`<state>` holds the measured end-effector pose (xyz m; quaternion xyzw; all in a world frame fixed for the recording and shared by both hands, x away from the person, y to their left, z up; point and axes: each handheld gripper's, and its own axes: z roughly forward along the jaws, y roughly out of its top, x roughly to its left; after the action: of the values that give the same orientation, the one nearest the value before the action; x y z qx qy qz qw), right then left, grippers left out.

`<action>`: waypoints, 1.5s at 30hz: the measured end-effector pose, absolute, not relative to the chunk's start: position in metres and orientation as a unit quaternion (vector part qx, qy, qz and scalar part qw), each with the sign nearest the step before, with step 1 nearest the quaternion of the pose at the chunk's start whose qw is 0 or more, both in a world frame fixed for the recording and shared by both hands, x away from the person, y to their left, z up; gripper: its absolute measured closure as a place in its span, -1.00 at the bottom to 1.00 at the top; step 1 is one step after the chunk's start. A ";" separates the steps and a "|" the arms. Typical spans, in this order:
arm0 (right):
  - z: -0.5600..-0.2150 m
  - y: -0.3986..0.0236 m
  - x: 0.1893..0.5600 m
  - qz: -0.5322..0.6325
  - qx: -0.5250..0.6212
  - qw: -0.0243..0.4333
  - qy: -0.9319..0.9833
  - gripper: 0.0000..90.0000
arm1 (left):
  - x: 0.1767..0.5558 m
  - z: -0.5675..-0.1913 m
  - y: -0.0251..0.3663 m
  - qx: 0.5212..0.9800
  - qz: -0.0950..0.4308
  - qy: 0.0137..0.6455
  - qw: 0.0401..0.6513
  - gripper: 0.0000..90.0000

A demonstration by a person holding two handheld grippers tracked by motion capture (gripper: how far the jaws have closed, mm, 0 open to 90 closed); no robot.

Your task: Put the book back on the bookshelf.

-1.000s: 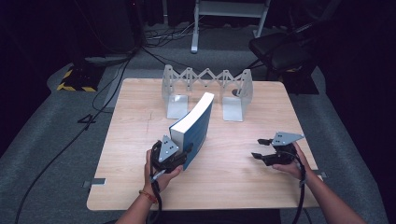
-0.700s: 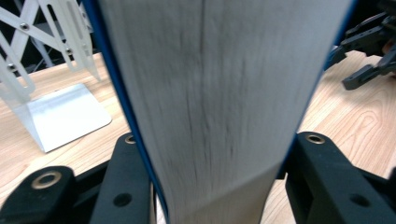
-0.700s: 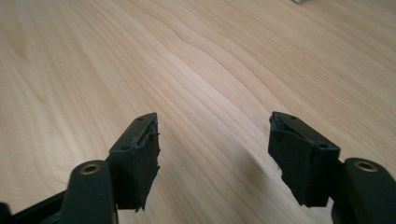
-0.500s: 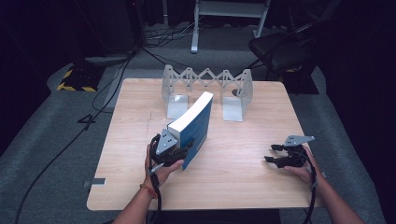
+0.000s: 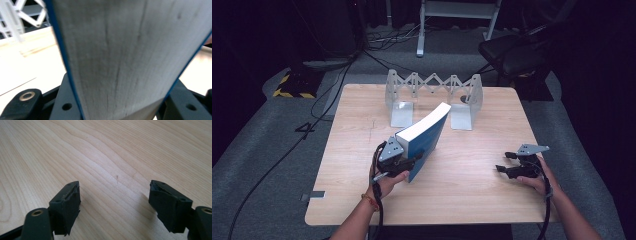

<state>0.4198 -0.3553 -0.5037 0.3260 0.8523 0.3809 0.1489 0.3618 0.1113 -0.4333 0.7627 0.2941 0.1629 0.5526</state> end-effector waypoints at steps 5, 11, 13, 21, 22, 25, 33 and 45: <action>-0.504 -0.355 0.420 0.379 0.337 0.155 0.848 -0.44 | 0.365 -0.434 0.092 0.768 0.128 0.272 0.565 0.32; -0.504 -0.356 0.421 0.378 0.328 0.151 0.852 -0.51 | 0.366 -0.434 0.061 0.782 0.091 0.230 0.572 0.32; -0.504 -0.356 0.421 0.378 0.328 0.151 0.852 -0.51 | 0.366 -0.434 0.055 0.784 0.083 0.220 0.574 0.32; -0.504 -0.355 0.420 0.380 0.314 0.144 0.858 -0.51 | 0.366 -0.433 0.021 0.798 0.042 0.165 0.578 0.31; -0.504 -0.355 0.420 0.380 0.311 0.143 0.859 -0.51 | 0.366 -0.433 0.021 0.798 0.042 0.165 0.578 0.32; -0.503 -0.354 0.420 0.383 0.303 0.134 0.862 -0.49 | 0.364 -0.431 0.022 0.804 0.036 0.149 0.575 0.32; -0.495 -0.347 0.417 0.420 0.266 0.112 0.860 -0.43 | 0.364 -0.428 0.027 0.811 0.048 0.144 0.565 0.31; -0.491 -0.337 0.410 0.420 0.229 0.100 0.872 -0.41 | 0.363 -0.426 0.045 0.820 0.000 0.106 0.562 0.31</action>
<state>0.4096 -0.3374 -0.4908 0.2295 0.8723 0.4200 0.1005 0.3633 0.0452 -0.4262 0.8201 0.1056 -0.0001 0.5624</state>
